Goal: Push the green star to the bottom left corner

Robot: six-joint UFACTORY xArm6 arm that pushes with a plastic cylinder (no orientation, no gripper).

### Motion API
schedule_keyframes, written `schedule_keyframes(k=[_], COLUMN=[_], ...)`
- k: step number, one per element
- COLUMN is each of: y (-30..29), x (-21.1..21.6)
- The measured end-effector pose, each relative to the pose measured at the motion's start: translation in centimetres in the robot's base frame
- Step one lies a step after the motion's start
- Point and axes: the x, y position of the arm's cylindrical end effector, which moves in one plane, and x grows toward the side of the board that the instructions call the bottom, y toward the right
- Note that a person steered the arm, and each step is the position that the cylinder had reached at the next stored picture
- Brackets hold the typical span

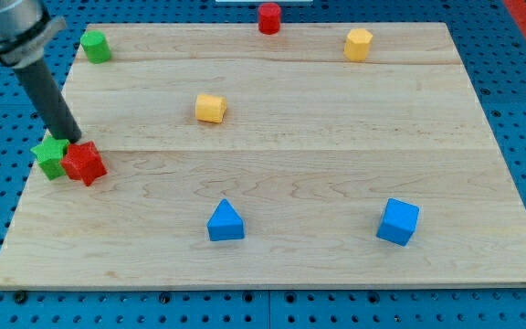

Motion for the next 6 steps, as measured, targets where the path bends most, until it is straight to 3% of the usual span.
schedule_keyframes(k=[1, 2, 3, 5, 6], y=[1.7, 1.0, -3.9, 0.1, 0.7], x=[3.1, -3.2, -1.9, 10.7, 11.0])
